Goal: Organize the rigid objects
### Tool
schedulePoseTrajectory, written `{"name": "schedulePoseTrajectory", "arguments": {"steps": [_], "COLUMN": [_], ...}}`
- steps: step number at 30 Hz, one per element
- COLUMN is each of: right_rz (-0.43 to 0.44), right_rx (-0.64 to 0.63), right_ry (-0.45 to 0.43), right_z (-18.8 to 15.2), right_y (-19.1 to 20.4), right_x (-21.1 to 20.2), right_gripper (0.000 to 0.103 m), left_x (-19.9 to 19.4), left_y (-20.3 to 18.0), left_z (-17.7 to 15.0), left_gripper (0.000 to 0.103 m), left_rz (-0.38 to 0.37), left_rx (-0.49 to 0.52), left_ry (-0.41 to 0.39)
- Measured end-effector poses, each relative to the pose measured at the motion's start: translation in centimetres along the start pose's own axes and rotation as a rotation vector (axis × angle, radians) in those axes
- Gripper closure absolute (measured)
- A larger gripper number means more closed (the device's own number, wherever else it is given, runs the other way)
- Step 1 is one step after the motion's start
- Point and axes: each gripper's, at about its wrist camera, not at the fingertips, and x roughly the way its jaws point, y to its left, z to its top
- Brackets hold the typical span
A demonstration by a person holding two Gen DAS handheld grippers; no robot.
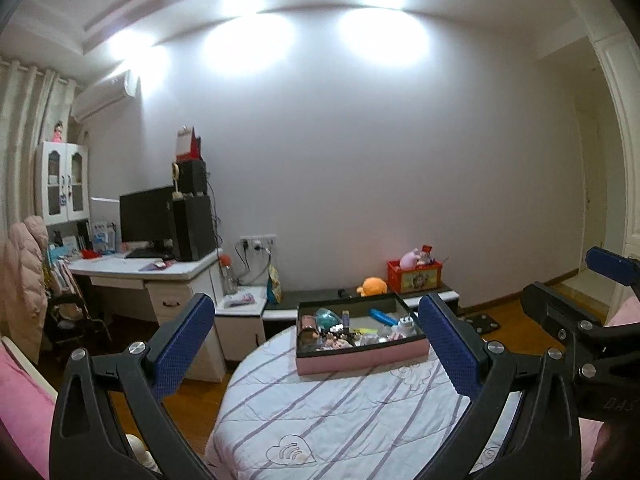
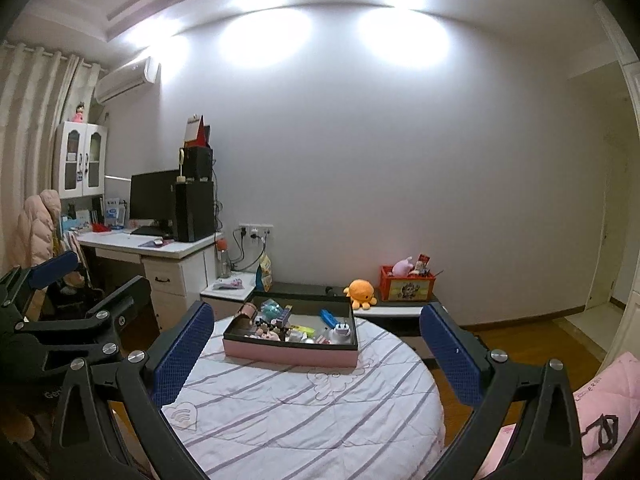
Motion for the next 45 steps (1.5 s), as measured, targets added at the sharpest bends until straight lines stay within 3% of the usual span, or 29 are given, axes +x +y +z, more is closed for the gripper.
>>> {"name": "schedulePoseTrajectory", "arguments": {"steps": [13,45], "right_rz": [0.014,0.01], "right_rx": [0.014,0.02], "right_ry": [-0.084,-0.092], "right_z": [0.2,0.0], "right_y": [0.6,1.3], "right_x": [-5.5,-6.5], "right_gripper": [0.0,0.0], "left_x": [-6.4,-6.2], "left_y": [0.3,0.3], "left_z": [1.2,0.8], "left_gripper": [0.0,0.001], "left_rz": [0.042,0.04], "left_rx": [0.013,-0.014], "left_ry": [-0.095,-0.127]}}
